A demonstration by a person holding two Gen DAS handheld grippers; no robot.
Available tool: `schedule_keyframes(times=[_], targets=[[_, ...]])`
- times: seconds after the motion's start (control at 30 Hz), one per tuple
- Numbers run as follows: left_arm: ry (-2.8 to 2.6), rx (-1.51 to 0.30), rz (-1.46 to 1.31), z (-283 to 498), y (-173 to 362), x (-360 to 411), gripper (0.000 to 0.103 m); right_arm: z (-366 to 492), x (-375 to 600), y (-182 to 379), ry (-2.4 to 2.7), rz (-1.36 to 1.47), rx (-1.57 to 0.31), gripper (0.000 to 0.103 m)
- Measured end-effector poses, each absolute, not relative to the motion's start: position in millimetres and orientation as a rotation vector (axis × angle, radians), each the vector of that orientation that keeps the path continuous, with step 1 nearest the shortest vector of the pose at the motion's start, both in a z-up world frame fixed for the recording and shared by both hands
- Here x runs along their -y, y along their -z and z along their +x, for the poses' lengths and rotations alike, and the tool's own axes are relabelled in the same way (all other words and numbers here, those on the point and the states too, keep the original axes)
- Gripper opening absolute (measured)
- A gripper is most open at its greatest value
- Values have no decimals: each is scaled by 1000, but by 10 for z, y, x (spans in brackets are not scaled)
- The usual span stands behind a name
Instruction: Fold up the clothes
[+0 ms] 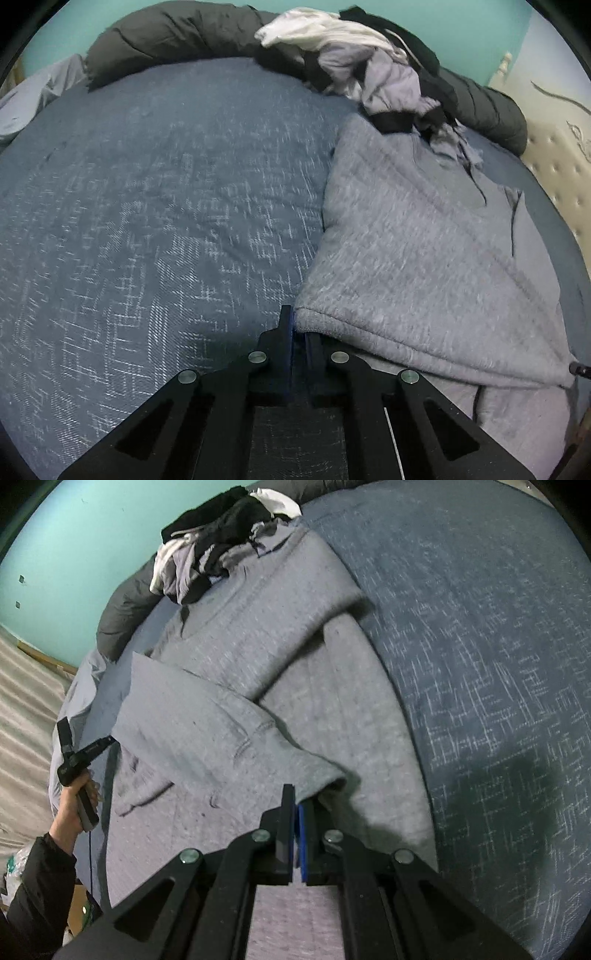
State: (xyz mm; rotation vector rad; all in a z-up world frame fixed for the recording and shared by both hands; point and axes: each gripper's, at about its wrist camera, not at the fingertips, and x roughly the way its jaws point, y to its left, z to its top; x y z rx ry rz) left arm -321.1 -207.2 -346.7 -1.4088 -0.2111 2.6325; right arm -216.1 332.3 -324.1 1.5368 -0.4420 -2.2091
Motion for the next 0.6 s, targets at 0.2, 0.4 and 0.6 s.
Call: schedule_keyframes(times=[0.2,0.4,0.6], targets=[[-2646,267,-1423,-2953,3362,2307,7,-2181,-3354,3227,2210,1530,425,2],[-2669,314,-1317,-2942,3102,2283,7,-2136,-3354,3106,2236,1498,393,2],[-2609,207,-1334,-3160,3145,1848,7,-2091,-3365,3008,2264,1480,359,2]])
